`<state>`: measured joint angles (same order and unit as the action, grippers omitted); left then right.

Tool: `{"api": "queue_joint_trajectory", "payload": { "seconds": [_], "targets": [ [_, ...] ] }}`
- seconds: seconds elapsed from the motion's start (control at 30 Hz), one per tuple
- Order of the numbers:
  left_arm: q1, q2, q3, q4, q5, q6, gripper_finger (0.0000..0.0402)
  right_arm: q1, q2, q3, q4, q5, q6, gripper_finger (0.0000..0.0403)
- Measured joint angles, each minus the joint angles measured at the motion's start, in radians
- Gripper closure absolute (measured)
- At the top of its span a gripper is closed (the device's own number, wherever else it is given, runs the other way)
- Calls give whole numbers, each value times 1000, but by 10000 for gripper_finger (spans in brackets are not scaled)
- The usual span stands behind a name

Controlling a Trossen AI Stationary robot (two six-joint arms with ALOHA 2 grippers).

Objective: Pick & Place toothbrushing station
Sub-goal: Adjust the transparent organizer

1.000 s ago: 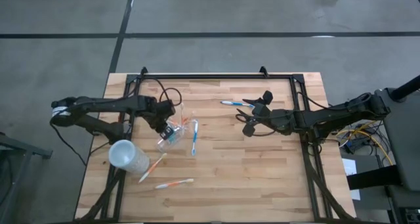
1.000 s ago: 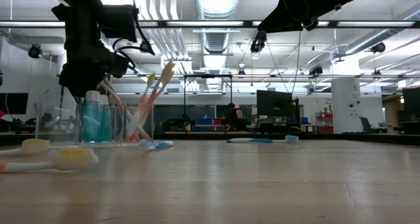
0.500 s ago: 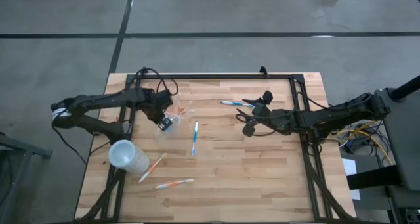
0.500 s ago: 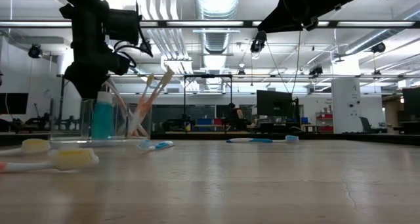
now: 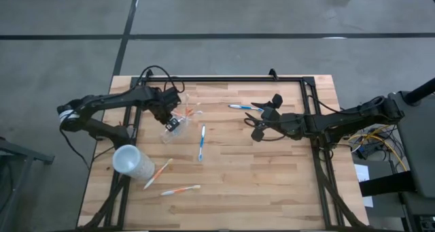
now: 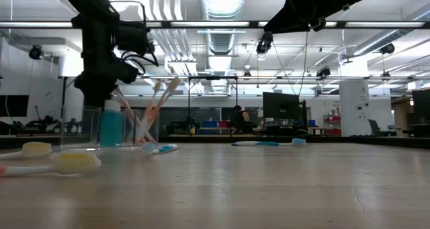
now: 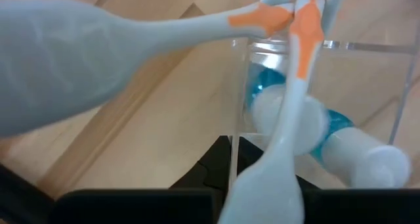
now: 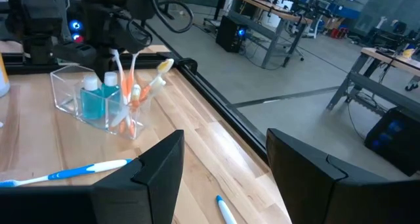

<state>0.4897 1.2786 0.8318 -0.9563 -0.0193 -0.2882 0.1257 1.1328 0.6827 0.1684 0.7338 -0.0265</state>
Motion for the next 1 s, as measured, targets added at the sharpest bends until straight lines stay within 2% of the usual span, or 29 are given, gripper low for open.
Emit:
{"api": "queue_joint_trajectory", "payload": {
  "seconds": [0.7, 1.0],
  "targets": [
    [25, 4, 0, 22, 1, 3, 376, 0, 0, 0, 0, 0, 0, 193],
    [32, 4, -1, 21, 1, 4, 356, 0, 0, 0, 0, 0, 0, 193]
  ]
}}
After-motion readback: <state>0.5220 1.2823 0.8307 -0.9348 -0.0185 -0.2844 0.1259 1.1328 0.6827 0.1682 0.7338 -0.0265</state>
